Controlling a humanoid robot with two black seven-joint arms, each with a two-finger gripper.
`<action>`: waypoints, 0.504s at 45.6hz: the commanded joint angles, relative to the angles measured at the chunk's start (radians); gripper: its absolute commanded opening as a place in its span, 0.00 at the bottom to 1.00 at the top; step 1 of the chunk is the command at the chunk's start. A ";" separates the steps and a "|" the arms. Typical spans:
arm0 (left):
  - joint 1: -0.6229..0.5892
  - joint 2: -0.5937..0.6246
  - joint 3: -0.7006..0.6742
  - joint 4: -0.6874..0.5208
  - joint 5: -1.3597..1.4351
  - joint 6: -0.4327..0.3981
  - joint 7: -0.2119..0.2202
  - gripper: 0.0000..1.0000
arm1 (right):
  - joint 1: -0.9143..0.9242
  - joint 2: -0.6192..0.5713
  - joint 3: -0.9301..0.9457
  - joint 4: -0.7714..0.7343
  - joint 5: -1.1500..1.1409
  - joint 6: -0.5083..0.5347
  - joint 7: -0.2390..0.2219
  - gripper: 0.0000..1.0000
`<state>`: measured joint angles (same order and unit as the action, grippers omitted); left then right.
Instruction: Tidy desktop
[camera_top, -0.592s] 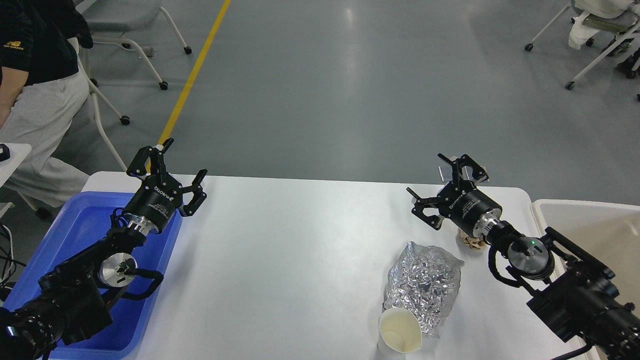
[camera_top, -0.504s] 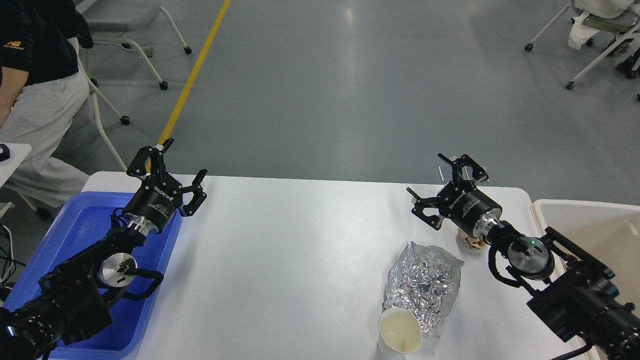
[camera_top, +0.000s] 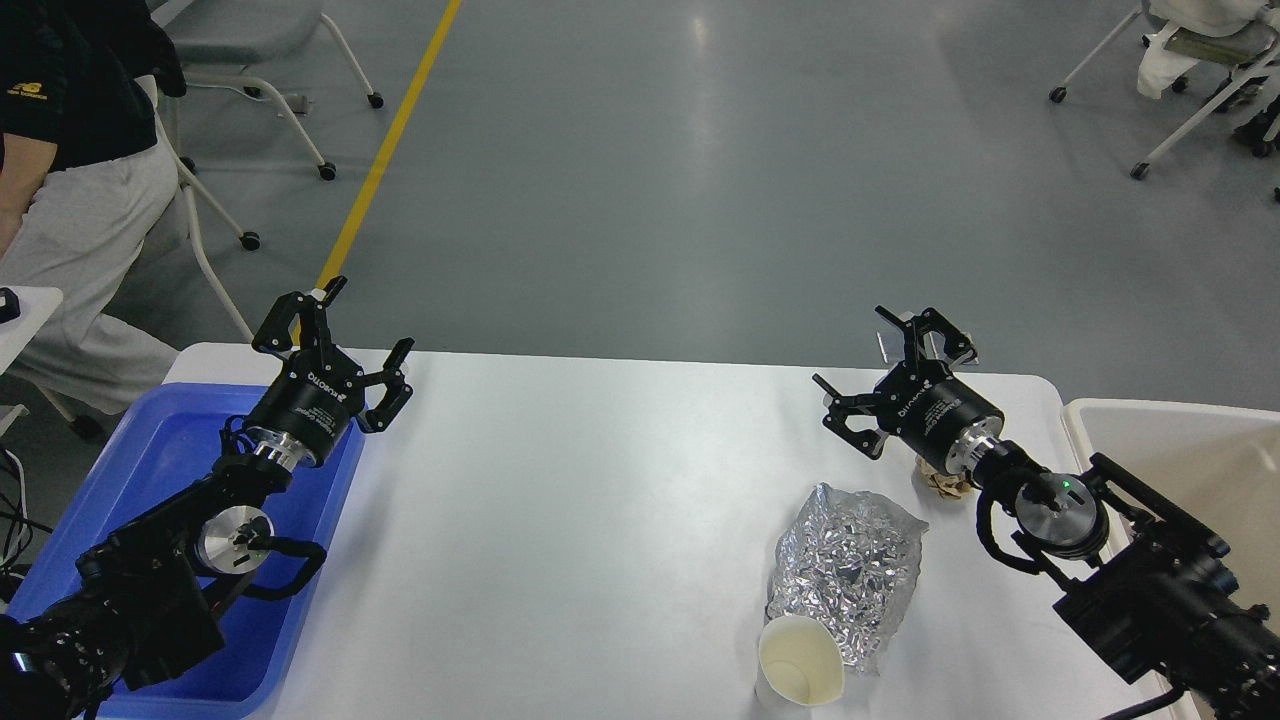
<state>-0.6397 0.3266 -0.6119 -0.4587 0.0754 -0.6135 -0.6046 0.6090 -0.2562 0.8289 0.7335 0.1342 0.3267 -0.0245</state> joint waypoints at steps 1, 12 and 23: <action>0.000 0.000 0.000 0.000 0.000 0.000 0.000 1.00 | 0.002 0.000 -0.004 0.001 -0.001 0.000 0.000 1.00; 0.000 0.000 0.000 0.000 0.000 0.000 0.000 1.00 | -0.006 -0.006 -0.007 0.001 -0.001 0.000 0.000 1.00; 0.000 0.000 0.000 0.000 0.000 0.000 0.000 1.00 | -0.015 -0.044 -0.008 0.004 -0.001 0.003 0.000 1.00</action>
<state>-0.6397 0.3268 -0.6120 -0.4586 0.0750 -0.6135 -0.6045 0.6008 -0.2718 0.8236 0.7350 0.1335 0.3271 -0.0246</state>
